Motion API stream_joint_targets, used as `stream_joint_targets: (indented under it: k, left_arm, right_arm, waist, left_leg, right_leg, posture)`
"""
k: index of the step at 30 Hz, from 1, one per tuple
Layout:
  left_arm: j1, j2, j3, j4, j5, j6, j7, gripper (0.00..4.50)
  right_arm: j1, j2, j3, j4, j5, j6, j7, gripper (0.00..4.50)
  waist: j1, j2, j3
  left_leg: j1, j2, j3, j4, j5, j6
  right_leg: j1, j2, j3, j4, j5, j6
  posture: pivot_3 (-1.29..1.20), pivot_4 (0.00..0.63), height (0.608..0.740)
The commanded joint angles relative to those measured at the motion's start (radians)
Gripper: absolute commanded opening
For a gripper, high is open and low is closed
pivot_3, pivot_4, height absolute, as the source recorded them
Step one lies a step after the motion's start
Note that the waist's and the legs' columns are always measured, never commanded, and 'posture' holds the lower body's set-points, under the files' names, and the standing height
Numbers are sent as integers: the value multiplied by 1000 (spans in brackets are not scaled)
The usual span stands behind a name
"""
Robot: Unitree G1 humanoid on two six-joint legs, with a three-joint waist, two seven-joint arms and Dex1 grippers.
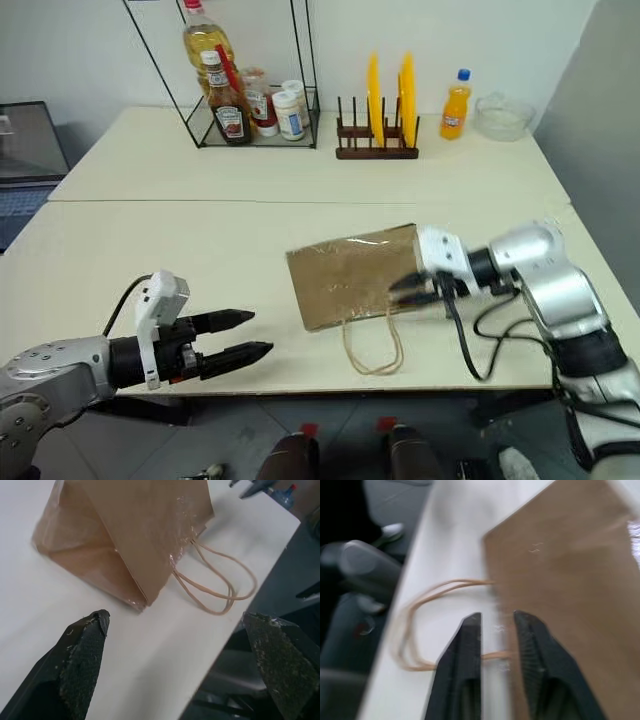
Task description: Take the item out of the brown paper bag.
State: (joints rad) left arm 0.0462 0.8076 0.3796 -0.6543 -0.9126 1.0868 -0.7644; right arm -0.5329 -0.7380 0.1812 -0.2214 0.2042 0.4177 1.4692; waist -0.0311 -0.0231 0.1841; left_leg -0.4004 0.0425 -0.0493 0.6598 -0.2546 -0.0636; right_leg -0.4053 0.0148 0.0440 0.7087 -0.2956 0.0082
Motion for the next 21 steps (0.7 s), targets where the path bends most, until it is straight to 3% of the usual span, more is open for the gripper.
stream_joint_targets:
  k: [1, 7, 12, 21]
  left_arm:
    - [-24, 48, -33, 6, 20, -55, -41, 4500]
    - [-27, 95, -79, 29, 22, -88, -90, 4500]
    - [-24, 81, -136, 28, 34, -116, -92, 4500]
    - [-55, 59, -199, 46, 43, -143, -74, 4500]
  right_arm:
    - [76, -10, 8, -73, -9, -139, -37, 2350]
    - [200, -11, 46, -6, -115, -458, -114, 4493]
    - [249, -18, 78, 78, -161, -664, -136, 4493]
    - [193, 42, 115, 279, -253, -885, -266, 4493]
  waist:
    - [0, 0, 0]
    - [-1, 0, 0]
    - [-1, 0, 0]
    - [-1, 0, 0]
  left_leg:
    - [0, 0, 0, 0, 0, 0]
    - [1, 1, 1, 0, 0, 0]
    - [1, 0, 1, 0, 0, 0]
    - [1, 1, 1, 0, 0, 0]
  right_leg:
    - [0, 1, 0, 0, 0, 0]
    - [0, 2, 0, 0, -1, 2]
    - [0, 2, 0, 0, -1, 1]
    - [1, 3, 0, 0, -1, 0]
  posture:
    - [0, 150, 740]
    - [0, 150, 740]
    - [0, 150, 740]
    - [0, 150, 740]
